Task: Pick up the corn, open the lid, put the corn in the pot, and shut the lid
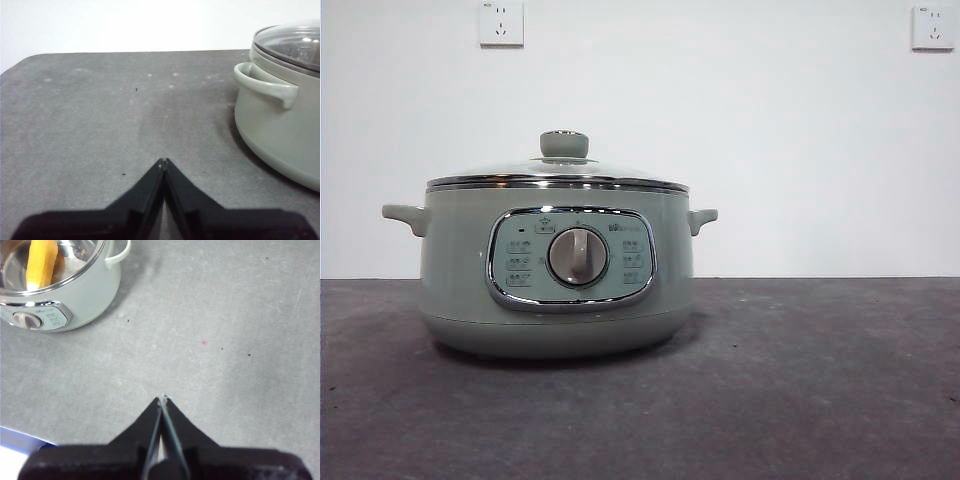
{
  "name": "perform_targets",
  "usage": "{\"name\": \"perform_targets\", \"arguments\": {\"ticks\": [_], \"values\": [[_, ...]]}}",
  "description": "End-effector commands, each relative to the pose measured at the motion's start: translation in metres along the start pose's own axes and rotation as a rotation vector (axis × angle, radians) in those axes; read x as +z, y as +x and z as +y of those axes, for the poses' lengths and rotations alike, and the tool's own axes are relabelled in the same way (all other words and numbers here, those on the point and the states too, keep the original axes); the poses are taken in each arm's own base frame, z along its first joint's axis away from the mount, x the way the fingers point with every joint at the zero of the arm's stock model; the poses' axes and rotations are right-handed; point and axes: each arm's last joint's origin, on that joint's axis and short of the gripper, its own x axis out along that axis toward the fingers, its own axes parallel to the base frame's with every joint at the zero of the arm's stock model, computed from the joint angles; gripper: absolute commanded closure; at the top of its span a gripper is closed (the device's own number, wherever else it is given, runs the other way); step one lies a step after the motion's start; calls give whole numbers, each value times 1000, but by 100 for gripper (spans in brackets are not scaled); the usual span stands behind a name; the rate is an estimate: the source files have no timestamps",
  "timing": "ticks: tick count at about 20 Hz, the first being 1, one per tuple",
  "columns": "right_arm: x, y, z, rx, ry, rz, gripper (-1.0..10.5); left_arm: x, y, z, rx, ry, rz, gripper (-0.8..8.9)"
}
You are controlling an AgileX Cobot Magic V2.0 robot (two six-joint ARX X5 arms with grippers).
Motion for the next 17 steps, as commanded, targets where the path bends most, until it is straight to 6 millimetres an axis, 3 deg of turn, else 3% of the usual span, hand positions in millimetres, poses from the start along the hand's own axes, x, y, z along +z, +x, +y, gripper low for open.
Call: {"name": "perform_targets", "arguments": {"ticks": [1, 15, 17], "values": [[-2, 3, 0, -10, -1, 31, 962, -3, 1, -1, -5, 16, 4, 814], [-1, 5, 1, -12, -9, 38, 962, -5, 3, -1, -4, 9, 38, 814], [0, 5, 0, -43, -90, 26, 962, -6, 4, 0, -4, 9, 47, 814]]}}
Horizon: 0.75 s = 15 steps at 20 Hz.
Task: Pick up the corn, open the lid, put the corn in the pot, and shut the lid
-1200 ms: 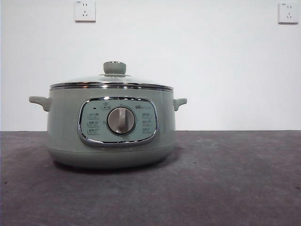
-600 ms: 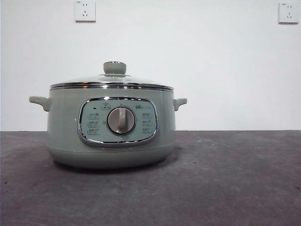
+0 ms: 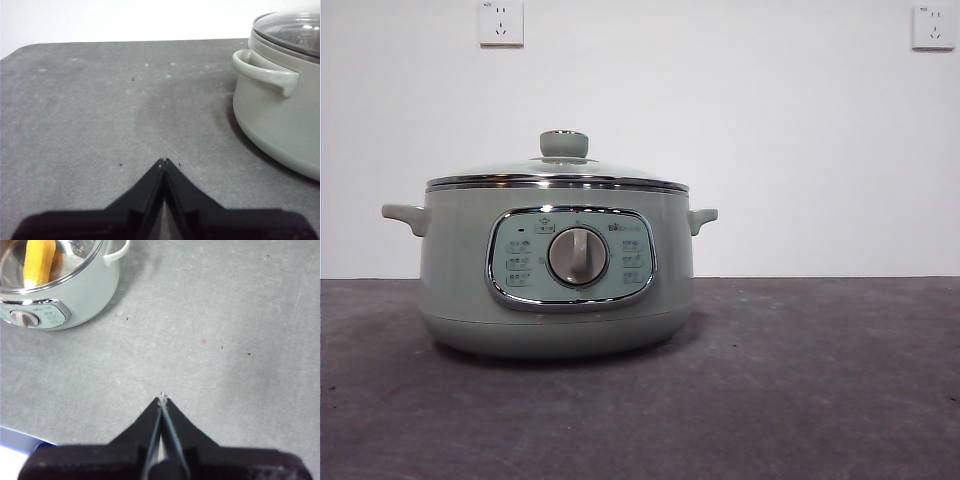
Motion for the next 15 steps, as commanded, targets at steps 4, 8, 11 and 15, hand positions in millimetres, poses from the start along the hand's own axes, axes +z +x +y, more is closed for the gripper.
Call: {"name": "perform_targets", "arguments": {"ticks": [4, 8, 11, 15], "values": [[-3, -7, -24, -192, -73, -275, 962, -4, 2, 0, 0, 5, 21, 814], [-38, 28, -43, -253, 46, -681, 945, -4, 2, 0, 0, 5, 23, 814], [-87, 84, -50, -299, 73, -745, 946, -4, 2, 0, 0, 5, 24, 814], [-134, 135, -51, -232, 118, -715, 946, -4, 2, 0, 0, 5, 24, 814]]}}
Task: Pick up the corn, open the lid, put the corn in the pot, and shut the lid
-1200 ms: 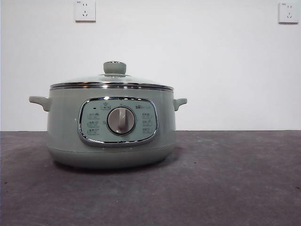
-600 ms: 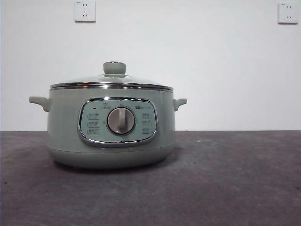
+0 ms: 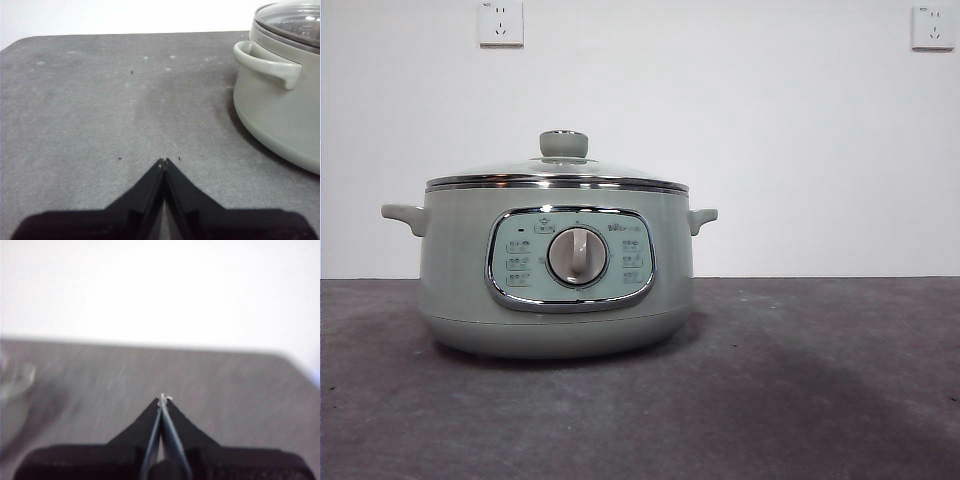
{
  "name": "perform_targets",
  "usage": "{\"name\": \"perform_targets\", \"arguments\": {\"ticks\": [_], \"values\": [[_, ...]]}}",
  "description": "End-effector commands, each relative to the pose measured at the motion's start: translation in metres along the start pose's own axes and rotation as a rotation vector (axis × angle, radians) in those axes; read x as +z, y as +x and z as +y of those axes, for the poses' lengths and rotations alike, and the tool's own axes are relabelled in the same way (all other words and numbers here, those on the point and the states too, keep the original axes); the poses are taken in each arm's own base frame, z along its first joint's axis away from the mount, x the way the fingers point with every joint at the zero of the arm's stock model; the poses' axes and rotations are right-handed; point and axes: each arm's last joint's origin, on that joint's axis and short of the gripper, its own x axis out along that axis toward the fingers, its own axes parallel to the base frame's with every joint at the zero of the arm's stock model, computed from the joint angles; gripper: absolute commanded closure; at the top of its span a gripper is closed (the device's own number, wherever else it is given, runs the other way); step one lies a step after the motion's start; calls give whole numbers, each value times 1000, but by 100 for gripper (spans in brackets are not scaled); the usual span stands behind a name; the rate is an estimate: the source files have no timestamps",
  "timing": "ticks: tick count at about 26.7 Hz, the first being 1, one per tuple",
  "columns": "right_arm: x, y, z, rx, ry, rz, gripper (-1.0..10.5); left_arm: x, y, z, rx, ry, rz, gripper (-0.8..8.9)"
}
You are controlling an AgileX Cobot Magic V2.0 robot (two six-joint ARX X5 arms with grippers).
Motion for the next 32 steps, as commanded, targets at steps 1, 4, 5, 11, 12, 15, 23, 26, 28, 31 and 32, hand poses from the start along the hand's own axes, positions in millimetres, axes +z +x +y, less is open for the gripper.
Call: {"name": "perform_targets", "arguments": {"ticks": [1, 4, 5, 11, 12, 15, 23, 26, 28, 31, 32], "values": [[-42, 5, 1, 3, 29, 35, 946, -2, 1, 0, 0, 6, 2, 814], [-68, 6, 3, -4, 29, 45, 946, -2, 1, 0, 0, 6, 2, 814], [-74, 6, 3, -5, 29, 48, 946, -2, 1, 0, 0, 6, 2, 814], [-90, 8, 4, -5, 19, 76, 946, -2, 1, 0, 0, 6, 1, 814], [-91, 8, 4, -11, 15, 85, 946, -2, 1, 0, 0, 6, 0, 814], [-93, 7, 4, -29, 14, 103, 946, -2, 1, 0, 0, 6, 1, 814], [-93, 7, 4, -9, 23, 101, 946, -2, 1, 0, 0, 6, 1, 814], [-93, 7, 4, -9, 23, 101, 946, -2, 1, 0, 0, 6, 1, 814], [-93, 7, 4, -9, 23, 100, 946, -2, 1, 0, 0, 6, 1, 814], [-93, 7, 4, -9, 23, 100, 946, -2, 1, 0, 0, 6, 1, 814], [-93, 7, 4, -9, 23, 100, 946, -2, 1, 0, 0, 6, 1, 814]]}}
